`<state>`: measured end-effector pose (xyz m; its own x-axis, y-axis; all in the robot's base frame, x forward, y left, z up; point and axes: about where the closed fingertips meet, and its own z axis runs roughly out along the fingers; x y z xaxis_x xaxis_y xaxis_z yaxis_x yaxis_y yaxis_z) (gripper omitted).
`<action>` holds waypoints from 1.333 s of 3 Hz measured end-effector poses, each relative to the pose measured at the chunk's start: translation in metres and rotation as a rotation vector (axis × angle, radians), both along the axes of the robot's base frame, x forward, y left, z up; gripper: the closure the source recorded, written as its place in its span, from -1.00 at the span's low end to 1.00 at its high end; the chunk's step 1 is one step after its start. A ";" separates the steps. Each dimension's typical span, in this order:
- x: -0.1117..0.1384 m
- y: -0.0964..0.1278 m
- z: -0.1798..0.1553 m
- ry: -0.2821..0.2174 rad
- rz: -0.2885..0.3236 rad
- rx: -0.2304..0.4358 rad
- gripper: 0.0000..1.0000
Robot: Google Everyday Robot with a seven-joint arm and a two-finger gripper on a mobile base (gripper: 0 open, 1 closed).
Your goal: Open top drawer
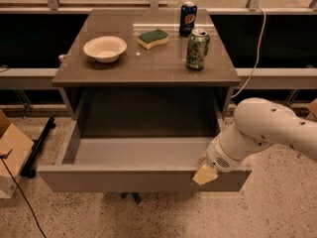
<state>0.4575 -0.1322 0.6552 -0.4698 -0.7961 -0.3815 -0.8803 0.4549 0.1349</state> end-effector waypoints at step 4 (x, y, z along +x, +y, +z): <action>-0.023 -0.002 -0.007 0.044 -0.029 0.020 -1.00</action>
Offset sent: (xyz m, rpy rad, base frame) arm -0.2124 -0.0121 -0.0645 0.1573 0.3937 -0.2978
